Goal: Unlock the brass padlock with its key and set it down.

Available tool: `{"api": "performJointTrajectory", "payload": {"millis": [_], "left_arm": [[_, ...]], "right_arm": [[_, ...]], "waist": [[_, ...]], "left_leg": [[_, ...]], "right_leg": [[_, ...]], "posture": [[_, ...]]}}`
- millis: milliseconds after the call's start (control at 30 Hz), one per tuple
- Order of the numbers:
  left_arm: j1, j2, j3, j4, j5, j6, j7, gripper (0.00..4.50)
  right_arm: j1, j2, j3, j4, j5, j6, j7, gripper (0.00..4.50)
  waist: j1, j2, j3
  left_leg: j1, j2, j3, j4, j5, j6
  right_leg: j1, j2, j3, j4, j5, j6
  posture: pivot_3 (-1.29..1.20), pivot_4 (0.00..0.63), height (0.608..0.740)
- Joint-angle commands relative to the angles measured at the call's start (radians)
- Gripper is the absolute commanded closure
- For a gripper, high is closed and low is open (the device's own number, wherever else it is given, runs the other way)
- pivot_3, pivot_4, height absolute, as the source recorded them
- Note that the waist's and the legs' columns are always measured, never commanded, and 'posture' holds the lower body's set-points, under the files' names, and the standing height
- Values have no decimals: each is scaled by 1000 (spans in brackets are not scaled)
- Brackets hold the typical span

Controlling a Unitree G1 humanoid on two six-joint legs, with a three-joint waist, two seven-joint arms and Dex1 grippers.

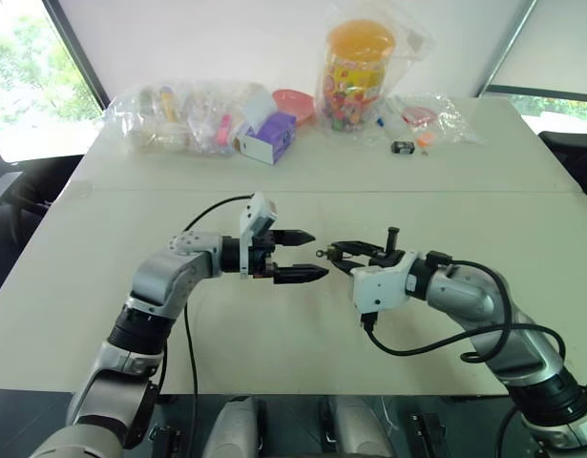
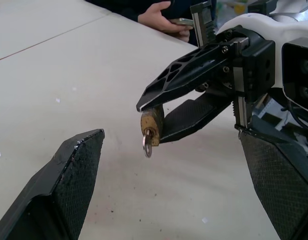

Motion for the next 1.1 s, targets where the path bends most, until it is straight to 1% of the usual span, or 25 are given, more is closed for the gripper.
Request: {"api": "performJointTrajectory", "payload": {"millis": [33,67,100,300,467,633,800,900,1000,1100], "left_arm": [[-16,-9,-3,-10,8,-22,-4,557],[-16,-10,-4,-9,9,-24,-6,858],[-15,-11,-6,-8,11,-26,-8,1302],[-15,-17,-11,-1,25,-32,-15,4449],[-11,-19,-29,0,54,-68,-23,4449],[-3,-31,-49,-18,107,-152,-7,4449],[13,-55,-59,-18,169,-310,-4,4449],[26,-64,-60,-12,212,-462,-15,4449],[39,-56,-75,-3,254,-625,-57,4449],[43,-47,-83,9,270,-699,-84,4449]], "right_arm": [[-18,-3,-21,-58,17,10,8,3817],[-18,-3,-21,-60,16,12,10,3817],[-17,-4,-24,-63,17,15,12,3817],[-18,-5,-29,-73,20,25,20,3817],[-32,-1,-31,-82,23,38,30,3817],[-55,8,-35,-107,55,83,59,3817],[-68,75,-63,-187,210,329,113,3817],[-94,90,-90,-205,288,463,137,3817],[-106,68,-94,-208,324,519,158,3817],[-106,42,-89,-211,344,534,167,3817]], "waist": [[0,0,0],[0,0,0],[0,0,0],[0,0,0],[0,0,0],[0,0,0],[1,0,0],[1,0,0],[1,0,0],[1,0,0]], "left_leg": [[0,0,0,0,0,0],[0,0,0,0,0,0],[0,0,0,0,0,0],[0,0,0,0,0,0],[0,0,0,0,0,0],[0,0,0,0,0,0],[0,0,0,0,0,0],[0,0,0,0,0,0],[0,0,0,0,0,0],[0,0,0,0,0,0]], "right_leg": [[0,0,0,0,0,0],[0,0,0,0,0,0],[0,0,0,0,0,0],[0,0,0,0,0,0],[0,0,0,0,0,0],[0,0,0,0,0,0],[0,0,0,0,0,0],[0,-1,0,0,0,0],[0,-2,0,0,0,0],[0,-2,0,0,0,0]], "posture": [[0,150,735],[0,150,735],[0,150,735],[0,150,735],[0,150,735],[0,150,735],[0,150,735],[0,150,735],[0,150,735],[0,150,735]]}}
